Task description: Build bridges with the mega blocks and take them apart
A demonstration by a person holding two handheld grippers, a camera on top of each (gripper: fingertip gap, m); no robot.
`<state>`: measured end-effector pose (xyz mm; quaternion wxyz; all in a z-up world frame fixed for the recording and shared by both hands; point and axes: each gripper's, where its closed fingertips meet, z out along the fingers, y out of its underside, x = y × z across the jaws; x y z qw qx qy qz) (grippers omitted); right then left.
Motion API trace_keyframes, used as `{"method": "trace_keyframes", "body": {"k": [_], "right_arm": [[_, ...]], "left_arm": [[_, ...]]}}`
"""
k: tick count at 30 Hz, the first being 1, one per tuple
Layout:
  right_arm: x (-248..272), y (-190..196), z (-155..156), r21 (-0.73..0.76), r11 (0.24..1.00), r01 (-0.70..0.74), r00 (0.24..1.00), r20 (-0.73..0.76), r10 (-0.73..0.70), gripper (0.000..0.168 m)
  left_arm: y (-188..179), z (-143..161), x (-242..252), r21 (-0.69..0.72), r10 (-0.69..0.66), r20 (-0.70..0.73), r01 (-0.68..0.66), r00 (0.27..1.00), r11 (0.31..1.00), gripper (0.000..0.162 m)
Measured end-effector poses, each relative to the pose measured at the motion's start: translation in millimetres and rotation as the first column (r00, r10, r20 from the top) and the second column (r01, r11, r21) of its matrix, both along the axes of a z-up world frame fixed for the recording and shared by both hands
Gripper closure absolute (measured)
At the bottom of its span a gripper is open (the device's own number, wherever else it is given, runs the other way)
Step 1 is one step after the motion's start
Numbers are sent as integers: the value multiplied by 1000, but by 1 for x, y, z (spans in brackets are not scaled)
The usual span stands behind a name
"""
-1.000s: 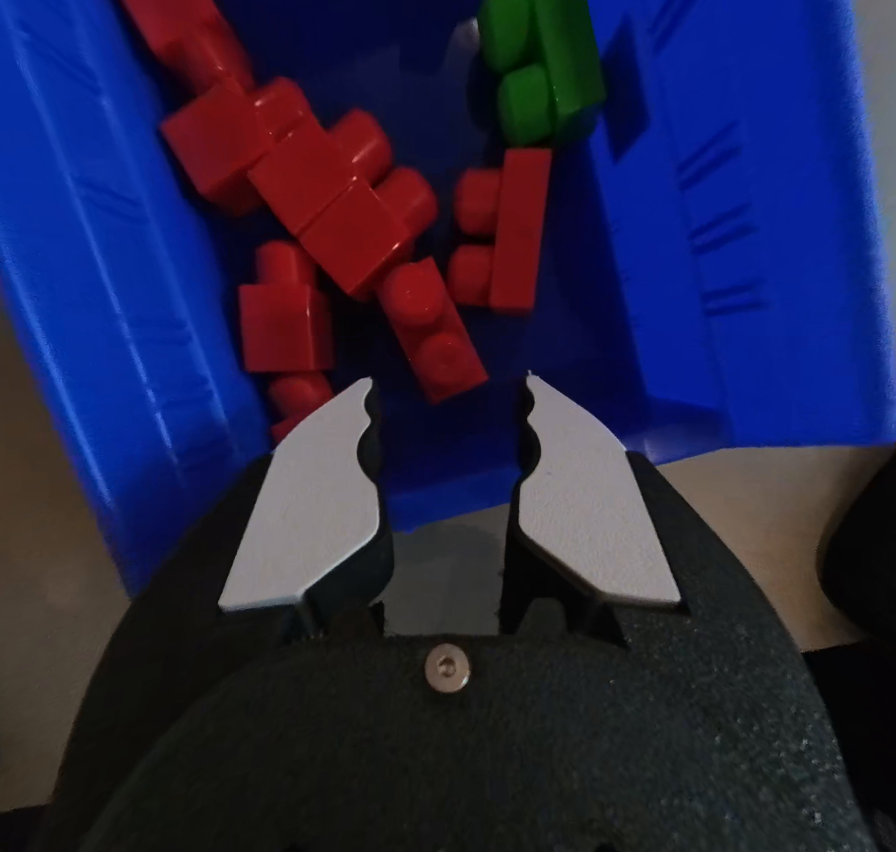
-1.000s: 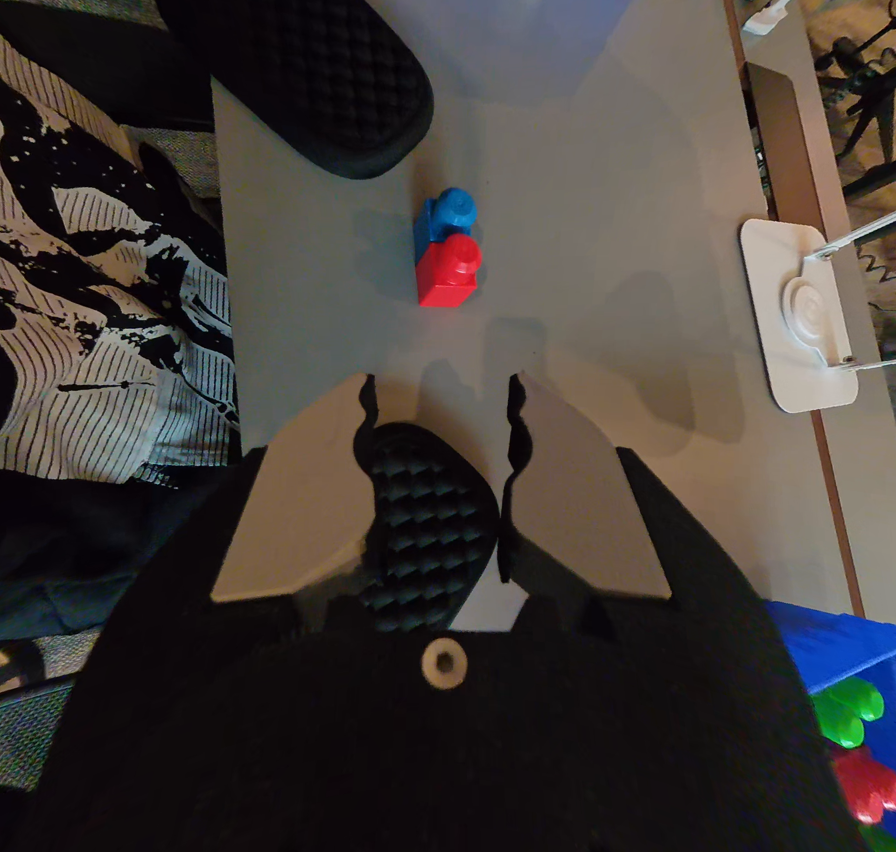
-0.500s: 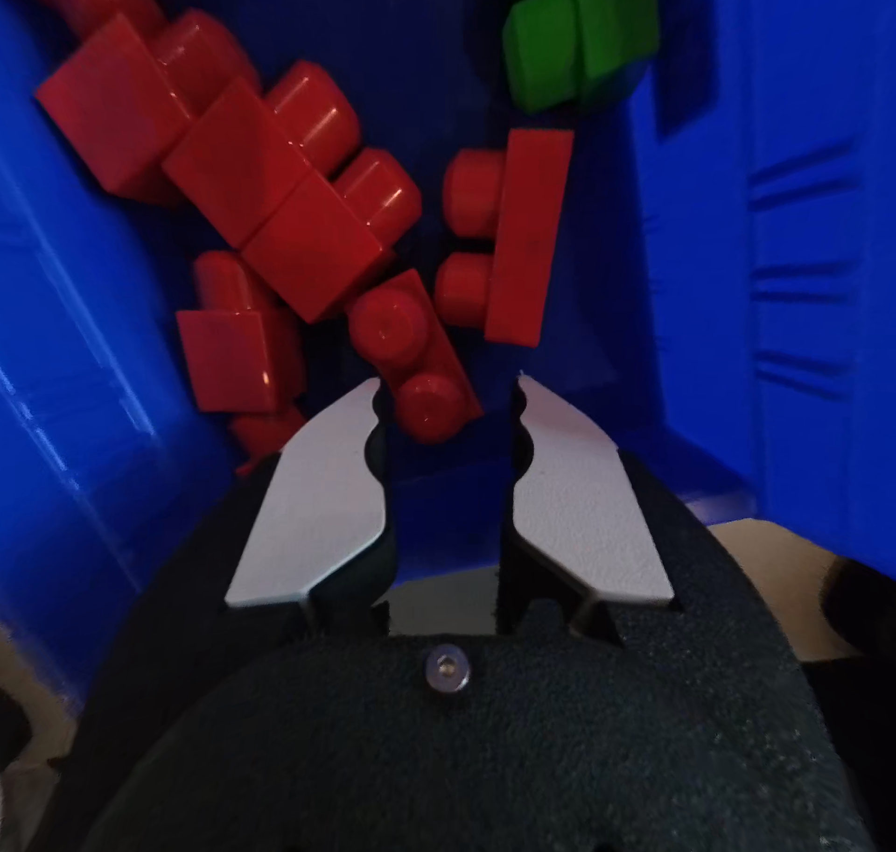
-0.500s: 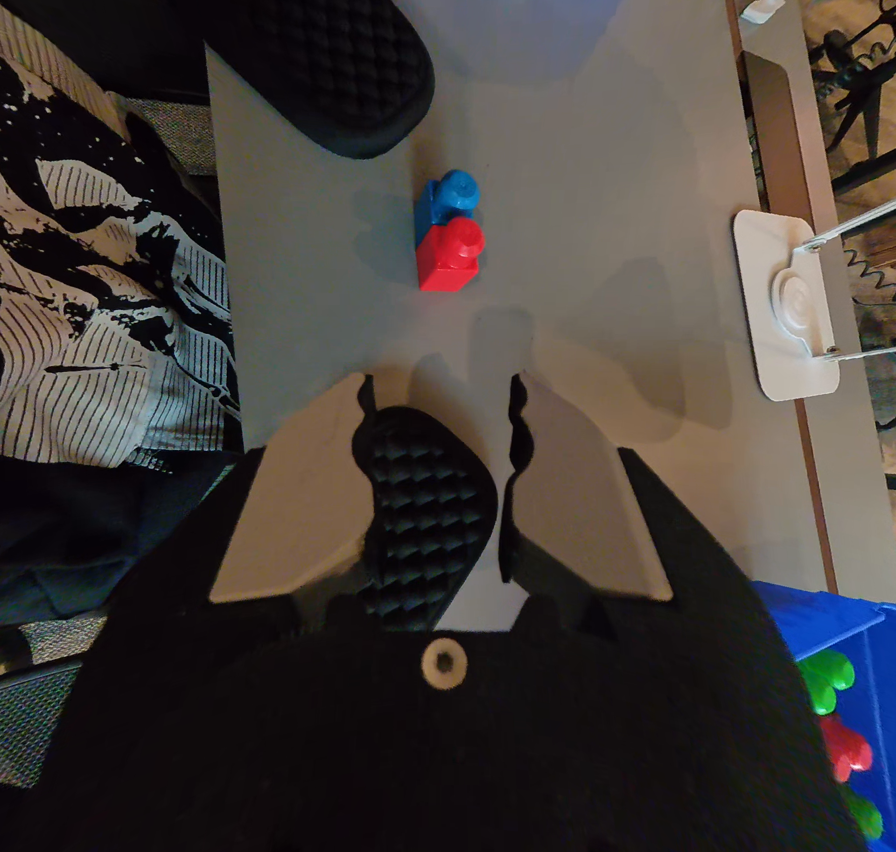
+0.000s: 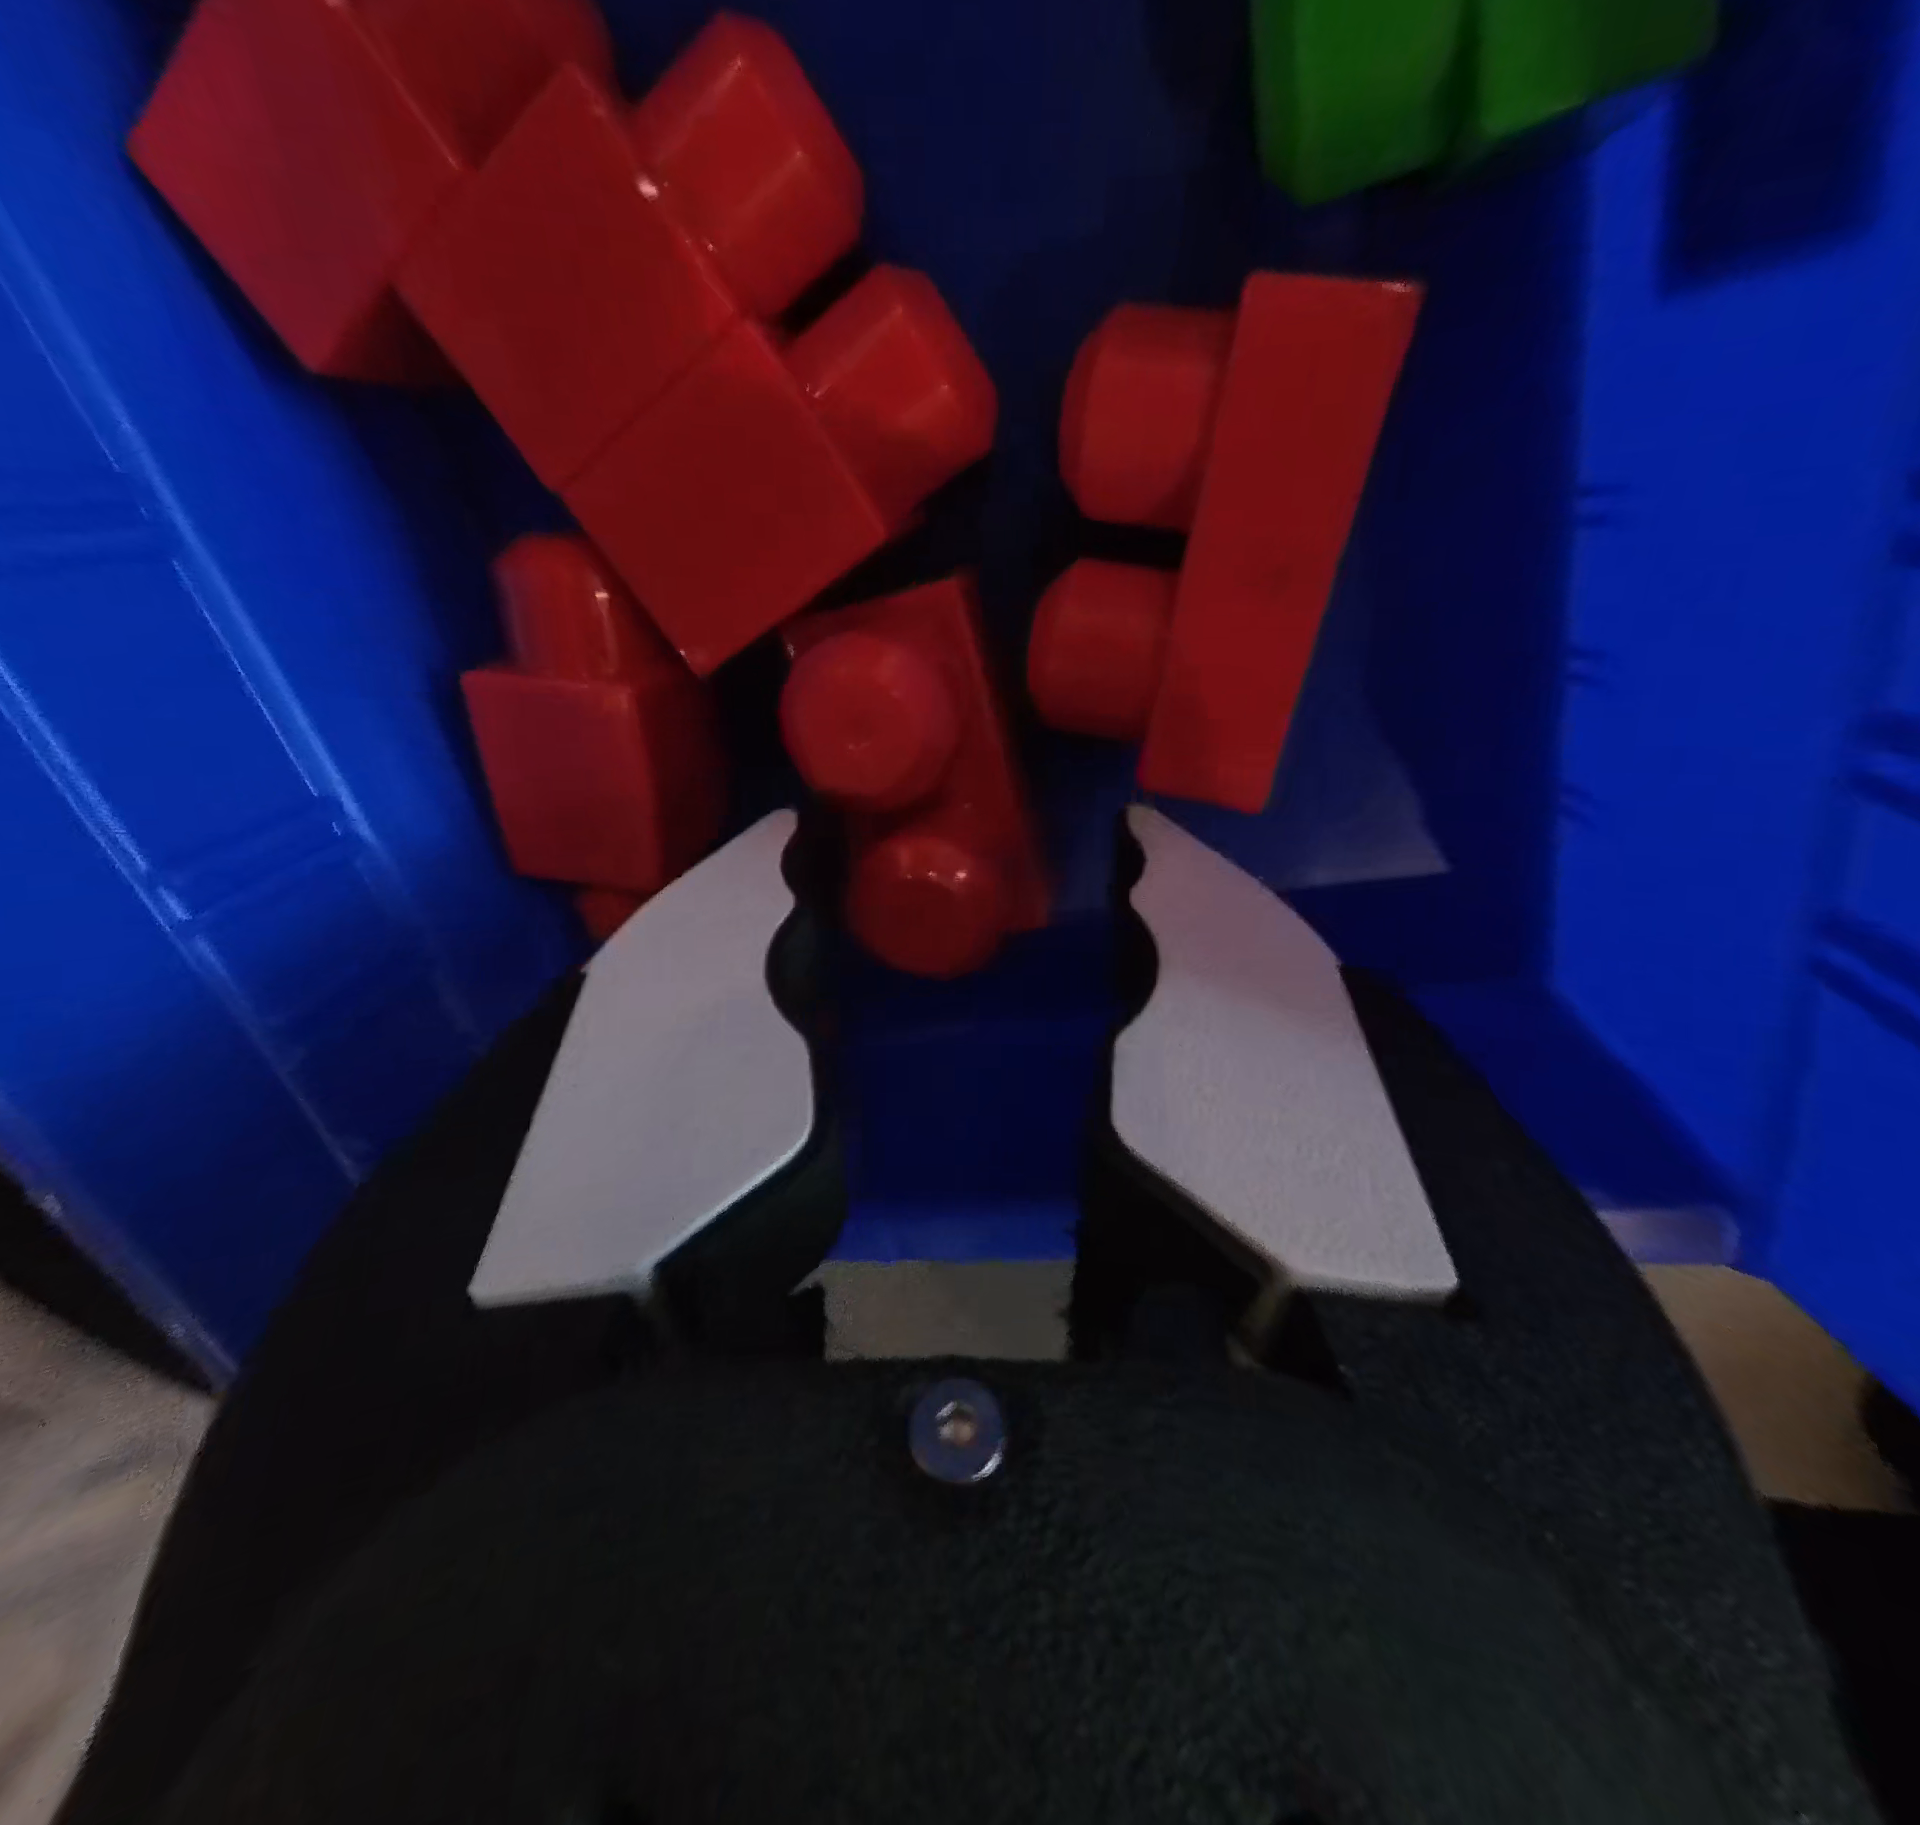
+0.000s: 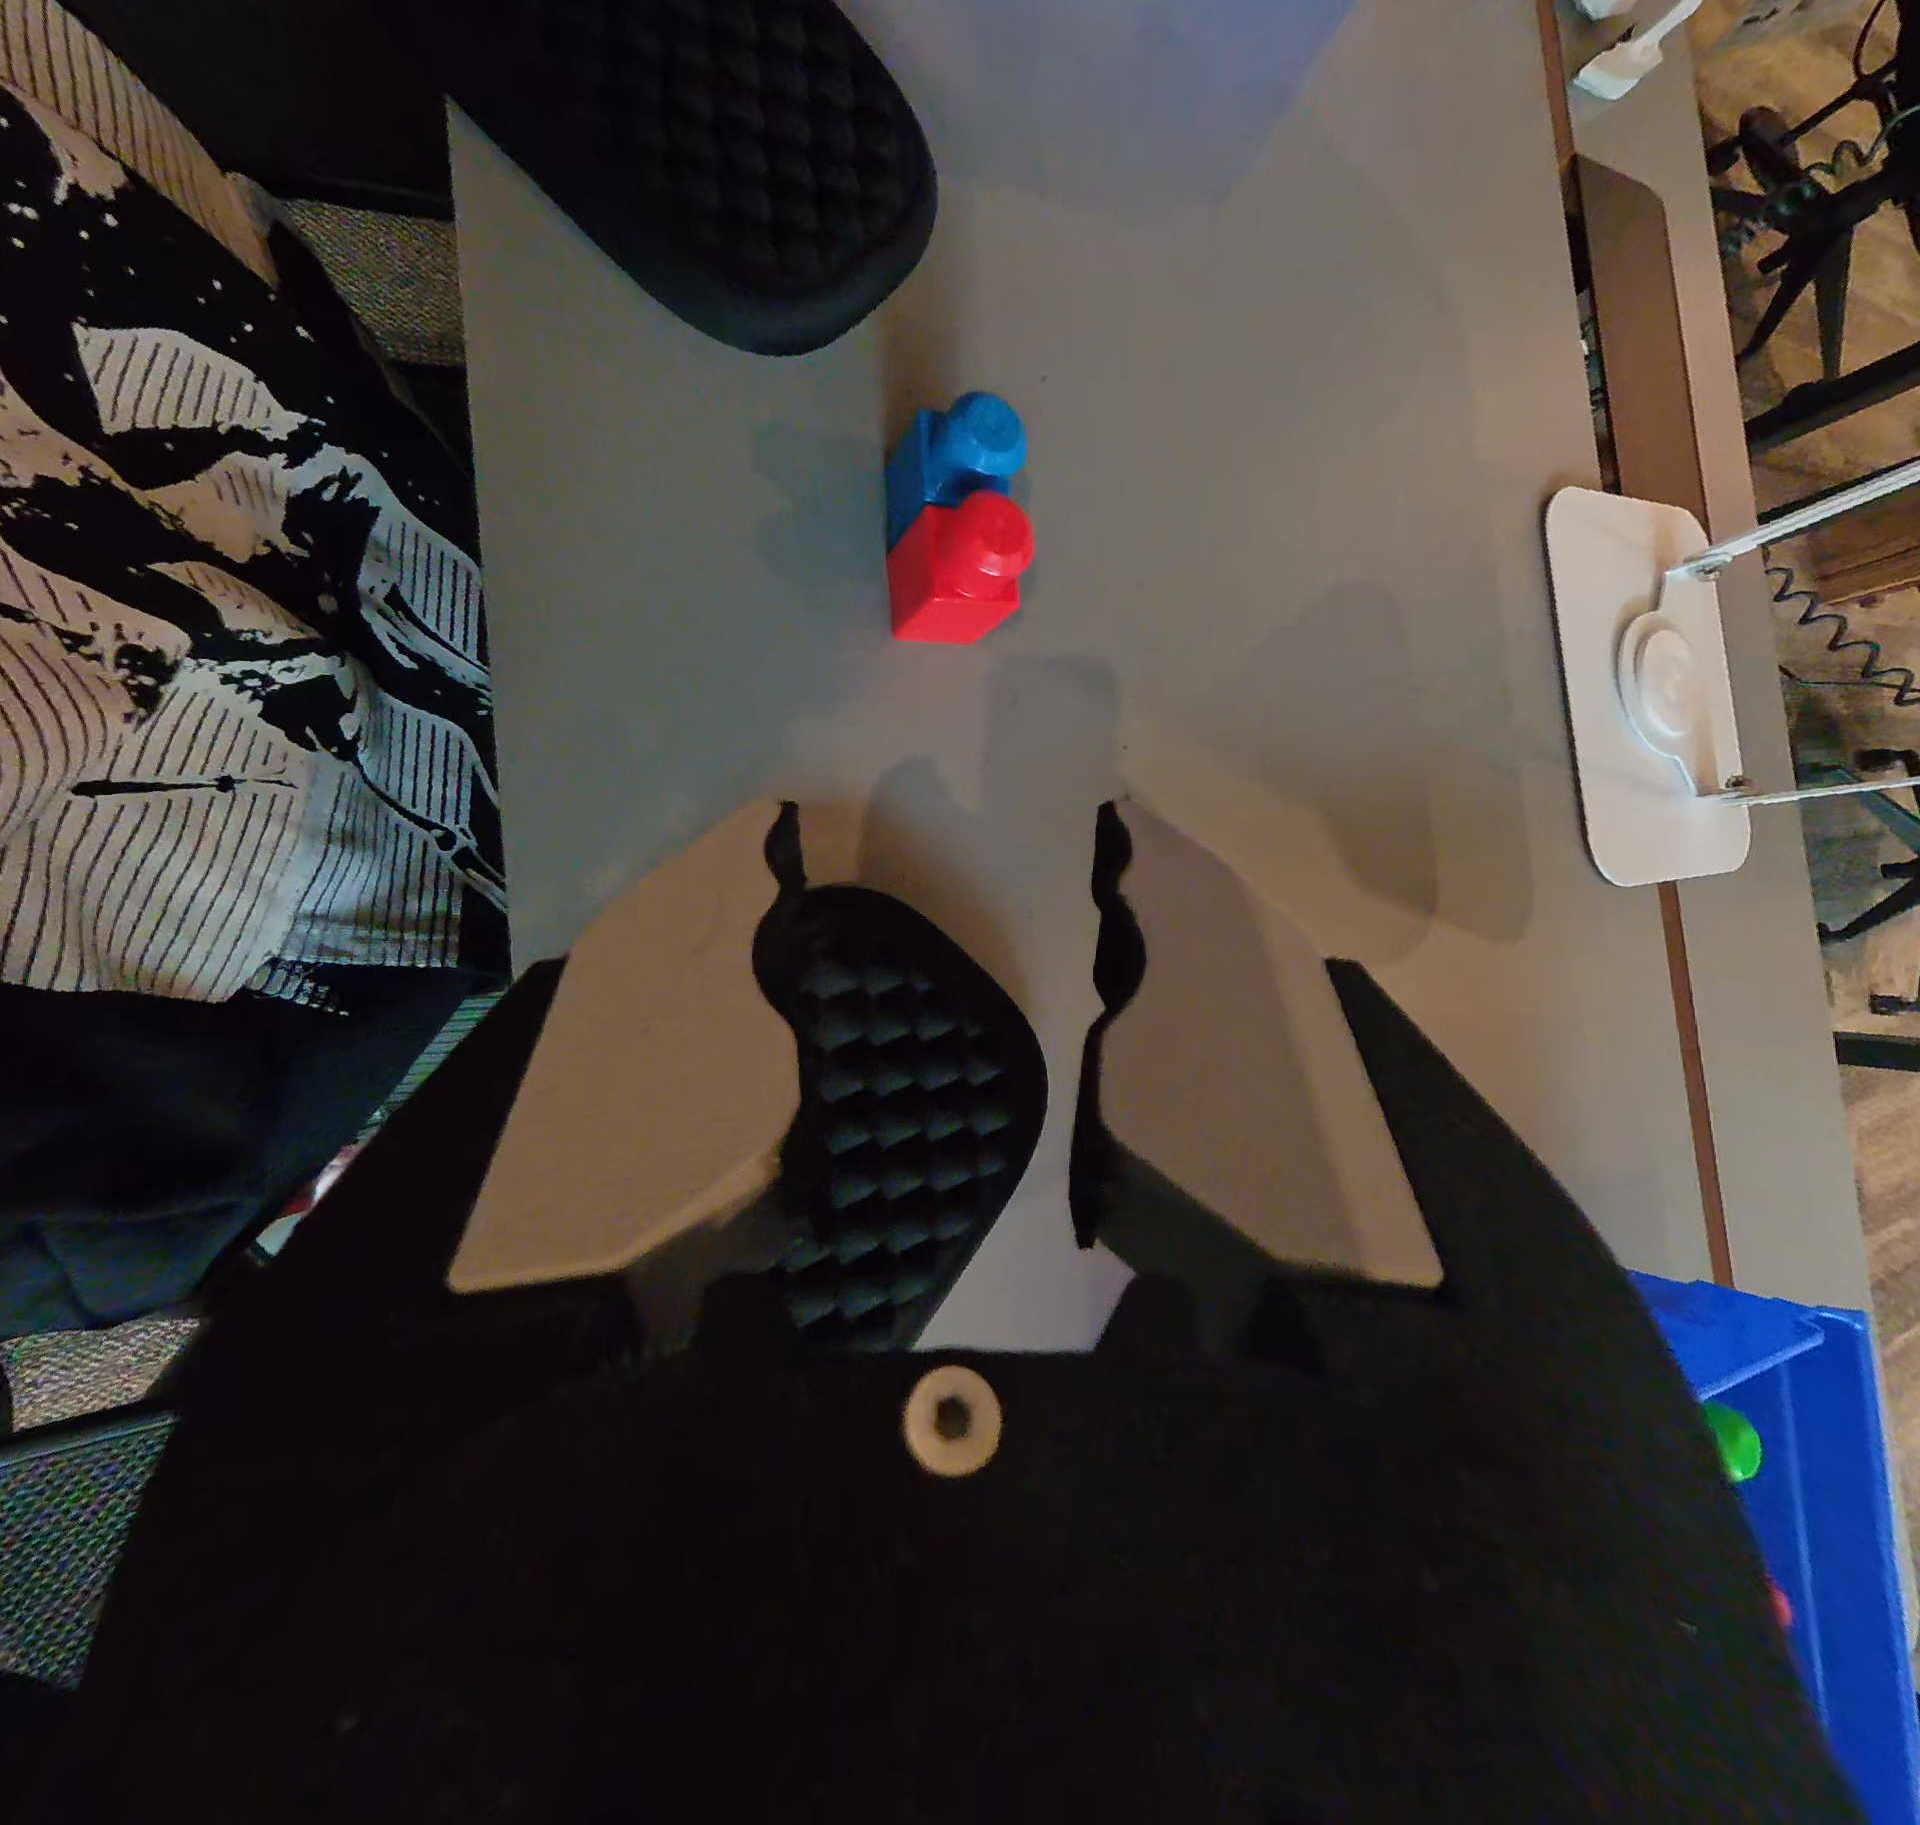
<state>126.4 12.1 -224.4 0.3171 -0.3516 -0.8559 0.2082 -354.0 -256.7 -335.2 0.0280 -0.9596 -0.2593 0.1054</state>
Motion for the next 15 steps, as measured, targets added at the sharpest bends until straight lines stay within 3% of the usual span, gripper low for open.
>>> {"method": "trace_keyframes", "body": {"k": [2,7,11,15], "right_arm": [[1,0,1,10,1000,-1,1000,1,1,114],[0,-1,3,22,1000,-9,1000,-3,9,114],[0,-2,3,22,1000,-12,1000,-2,12,114],[0,-3,0,22,1000,-16,1000,11,16,114]], "left_arm": [[-2,-2,-4,-20,14,-34,-15,999,1000,109],[13,-12,4,66,-6,48,3,999,998,126],[6,-11,1,50,-19,18,18,1000,999,126],[6,8,3,158,-33,-23,37,999,987,127]]}}
